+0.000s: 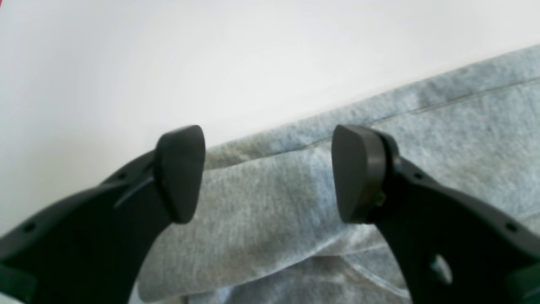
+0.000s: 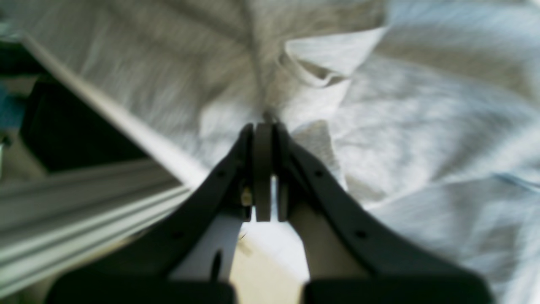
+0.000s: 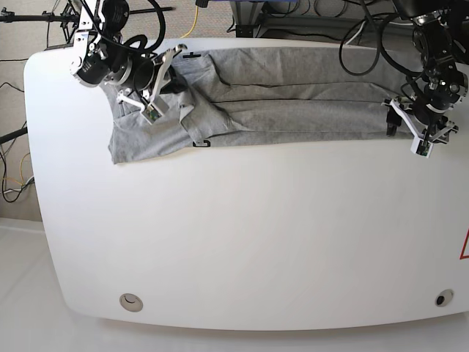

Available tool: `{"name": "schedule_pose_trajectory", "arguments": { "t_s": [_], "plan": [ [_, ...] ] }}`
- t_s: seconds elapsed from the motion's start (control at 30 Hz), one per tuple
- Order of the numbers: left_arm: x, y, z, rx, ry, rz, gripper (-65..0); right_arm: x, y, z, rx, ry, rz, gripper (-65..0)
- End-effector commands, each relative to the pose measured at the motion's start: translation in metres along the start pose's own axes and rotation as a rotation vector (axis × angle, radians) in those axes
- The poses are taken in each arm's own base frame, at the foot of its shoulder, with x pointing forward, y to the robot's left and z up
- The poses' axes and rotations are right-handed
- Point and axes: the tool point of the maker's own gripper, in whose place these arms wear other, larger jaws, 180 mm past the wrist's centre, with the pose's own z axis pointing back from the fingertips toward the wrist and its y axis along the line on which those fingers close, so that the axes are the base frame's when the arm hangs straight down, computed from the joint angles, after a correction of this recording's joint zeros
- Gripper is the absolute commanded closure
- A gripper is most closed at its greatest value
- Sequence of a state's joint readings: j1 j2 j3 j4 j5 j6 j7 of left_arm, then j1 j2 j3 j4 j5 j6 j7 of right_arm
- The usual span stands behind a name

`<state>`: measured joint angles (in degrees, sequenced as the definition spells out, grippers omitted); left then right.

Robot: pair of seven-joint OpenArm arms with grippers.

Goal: Fold the T-shirt properly
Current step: 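Drag the pinched shirt end toward the robot with the right gripper, then open the right gripper and reposition it on the shirt end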

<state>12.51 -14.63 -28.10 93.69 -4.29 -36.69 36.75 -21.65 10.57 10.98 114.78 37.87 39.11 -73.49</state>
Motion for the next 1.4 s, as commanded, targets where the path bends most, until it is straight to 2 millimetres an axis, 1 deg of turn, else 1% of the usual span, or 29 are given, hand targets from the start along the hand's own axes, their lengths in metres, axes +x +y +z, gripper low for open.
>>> {"name": "schedule_pose_trajectory", "arguments": {
  "t_s": [0.0,0.27,0.33,0.47,0.53,0.67,0.8,0.87,1.13,1.2,1.37],
  "plan": [
    [0.012,0.008,0.004,0.016,-0.035,-0.01,-43.9,-0.004,0.011,0.0,0.041,-0.007,0.012,0.0],
    [0.01,0.007,0.003,0.015,-0.029,-0.008,-44.0,-0.025,0.038,-0.005,0.146,0.024,-0.009,-0.2],
    [0.009,0.006,0.002,0.013,-0.027,-0.008,-44.0,-0.029,0.041,-0.006,0.162,0.023,-0.026,-0.2],
    [0.009,0.005,0.002,0.012,-0.026,-0.008,-44.1,-0.034,0.04,-0.009,0.172,0.016,-0.064,-0.6],
    [0.005,0.004,0.003,0.008,-0.019,-0.015,-44.5,-0.029,0.013,-0.009,0.08,-0.001,-0.055,-5.5],
    [0.001,0.002,0.003,0.003,-0.009,-0.019,-44.7,-0.029,-0.008,-0.009,-0.003,0.02,-0.029,-16.6],
    [-0.001,0.003,0.003,0.005,-0.004,-0.019,-44.9,-0.029,-0.02,-0.009,-0.048,0.044,-0.011,-29.0],
    [0.002,0.006,0.004,0.013,-0.009,-0.019,-44.6,-0.031,-0.019,-0.007,-0.037,0.071,0.007,-36.3],
    [0.002,0.007,0.005,0.013,-0.009,-0.021,-44.9,-0.033,-0.015,-0.002,0.002,0.114,0.005,-37.0],
    [0.002,0.006,0.006,0.009,-0.013,-0.029,-45.0,-0.027,-0.018,0.003,0.006,0.124,0.028,-37.9],
    [0.003,0.006,0.007,0.005,-0.017,-0.033,-45.1,-0.02,-0.017,0.006,0.003,0.112,0.043,-38.3]
  ]
}}
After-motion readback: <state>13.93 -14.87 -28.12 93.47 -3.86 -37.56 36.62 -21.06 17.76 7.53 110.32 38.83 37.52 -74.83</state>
